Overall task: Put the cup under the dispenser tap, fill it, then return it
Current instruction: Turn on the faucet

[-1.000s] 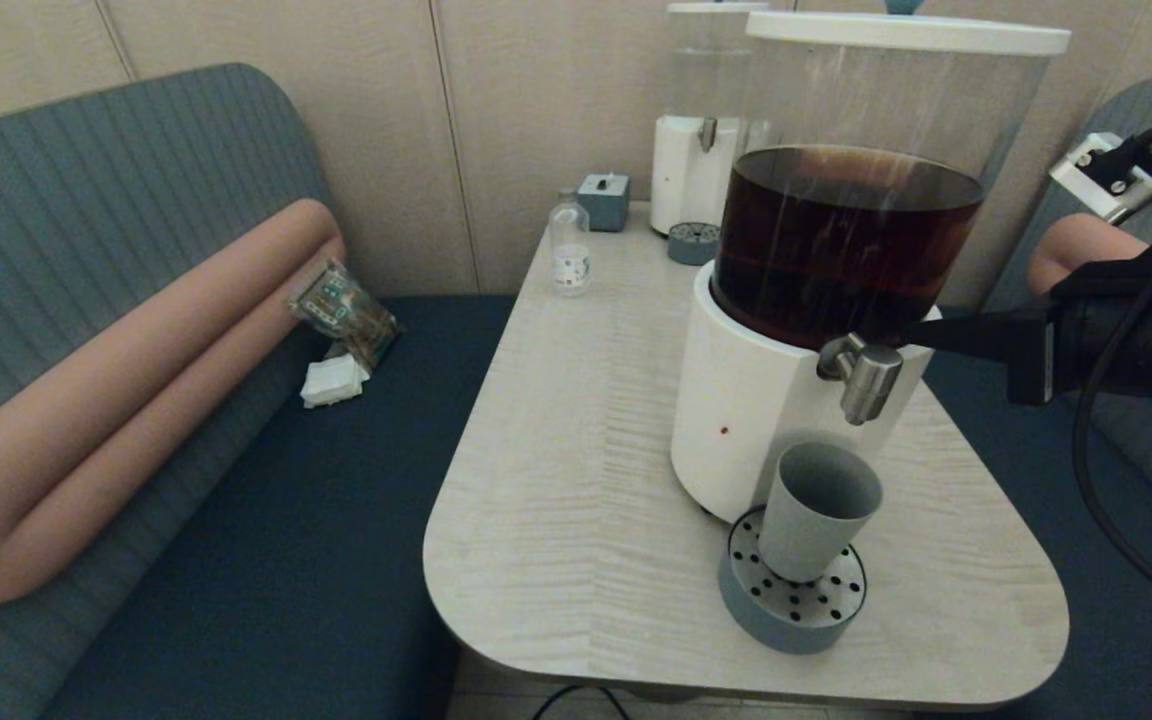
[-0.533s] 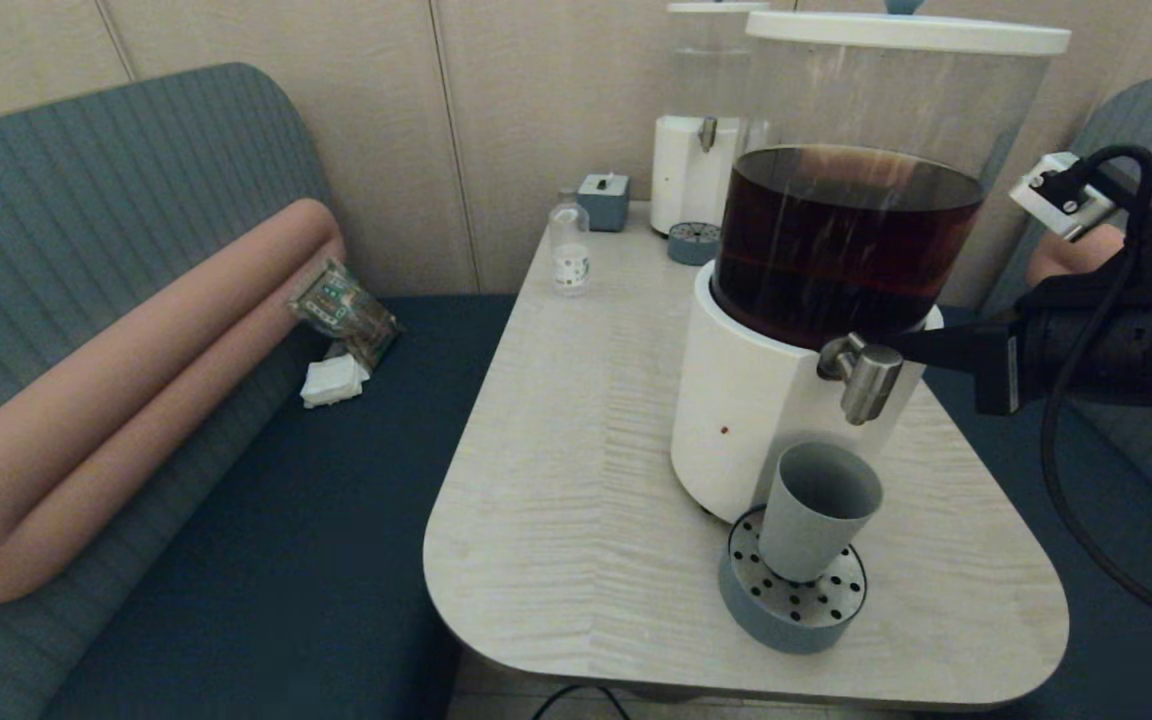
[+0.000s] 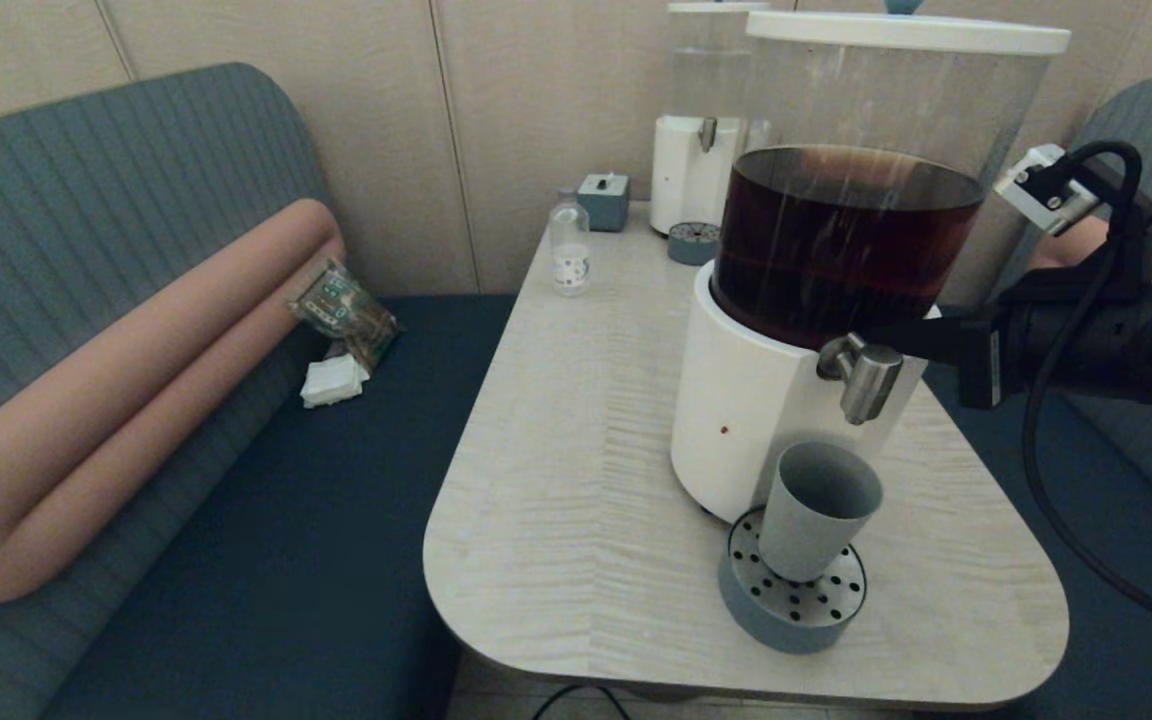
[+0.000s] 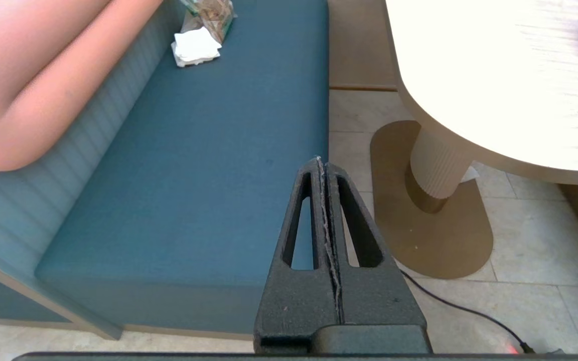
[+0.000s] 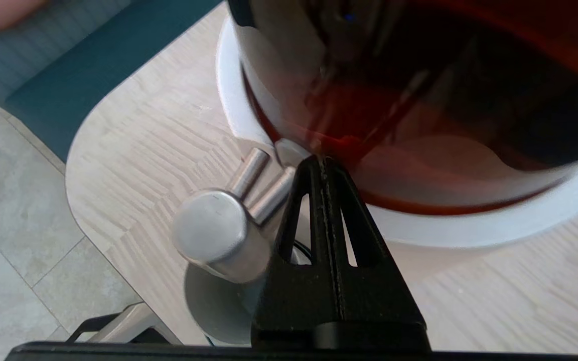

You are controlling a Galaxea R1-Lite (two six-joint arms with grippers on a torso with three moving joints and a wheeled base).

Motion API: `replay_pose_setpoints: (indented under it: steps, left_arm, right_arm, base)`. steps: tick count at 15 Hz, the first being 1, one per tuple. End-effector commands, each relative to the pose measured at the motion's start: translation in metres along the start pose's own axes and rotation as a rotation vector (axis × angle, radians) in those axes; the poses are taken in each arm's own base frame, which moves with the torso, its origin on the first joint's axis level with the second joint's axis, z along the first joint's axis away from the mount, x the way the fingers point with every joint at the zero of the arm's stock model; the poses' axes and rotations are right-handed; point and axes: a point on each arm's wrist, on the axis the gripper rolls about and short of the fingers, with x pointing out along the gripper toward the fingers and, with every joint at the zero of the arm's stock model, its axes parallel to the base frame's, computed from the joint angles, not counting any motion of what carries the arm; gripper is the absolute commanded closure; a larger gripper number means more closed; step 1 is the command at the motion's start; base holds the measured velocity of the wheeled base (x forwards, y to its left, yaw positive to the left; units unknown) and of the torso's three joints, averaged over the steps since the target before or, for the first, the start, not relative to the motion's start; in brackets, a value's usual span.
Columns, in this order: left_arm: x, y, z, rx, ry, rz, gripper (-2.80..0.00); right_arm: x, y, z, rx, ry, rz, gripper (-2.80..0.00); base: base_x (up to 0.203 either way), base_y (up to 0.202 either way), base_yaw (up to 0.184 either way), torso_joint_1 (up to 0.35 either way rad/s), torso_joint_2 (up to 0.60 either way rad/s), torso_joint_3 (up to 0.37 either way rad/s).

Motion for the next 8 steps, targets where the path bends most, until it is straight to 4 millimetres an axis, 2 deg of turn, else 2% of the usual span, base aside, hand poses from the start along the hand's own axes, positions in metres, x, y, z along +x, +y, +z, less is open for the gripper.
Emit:
replay_pose_setpoints:
  steps: [1,8]
  left_arm:
    - [0.0001,0.0000,0.0000,-0.001,0.001,0.002,0.00]
    - [0.0001,0.0000,0.0000,-0.001,0.002,0.001,0.00]
  right_arm:
    - [0.0011,0.0004,0.0016,-0.004,-0.004,0.004,0.00]
    - [0.0063,0.0038,0.0021,-0.051,-0.011,0.022,0.00]
  base:
    - [0.000,0.000,0.000,0.000,0.00,0.000]
    - [0.000,0.000,0.000,0.000,0.00,0.000]
